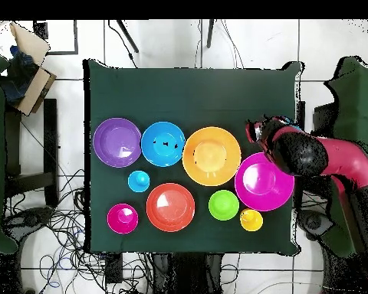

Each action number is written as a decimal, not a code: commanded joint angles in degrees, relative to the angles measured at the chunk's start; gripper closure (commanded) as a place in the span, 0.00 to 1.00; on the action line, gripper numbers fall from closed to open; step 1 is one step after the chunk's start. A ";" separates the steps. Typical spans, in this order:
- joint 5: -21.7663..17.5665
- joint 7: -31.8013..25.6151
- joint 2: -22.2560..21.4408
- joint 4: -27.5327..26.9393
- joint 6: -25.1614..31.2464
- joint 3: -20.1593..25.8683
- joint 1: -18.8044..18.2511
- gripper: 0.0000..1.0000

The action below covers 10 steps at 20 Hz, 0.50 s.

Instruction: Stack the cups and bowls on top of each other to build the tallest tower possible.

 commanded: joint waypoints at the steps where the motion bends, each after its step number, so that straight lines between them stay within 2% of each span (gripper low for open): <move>1: 3.93 5.88 -10.89 5.84 1.87 0.52 6.80 0.00; 6: 7.81 4.51 -12.82 5.50 5.88 -1.14 8.98 0.00; 10: 8.54 3.09 -13.29 6.15 4.06 -2.13 9.15 0.00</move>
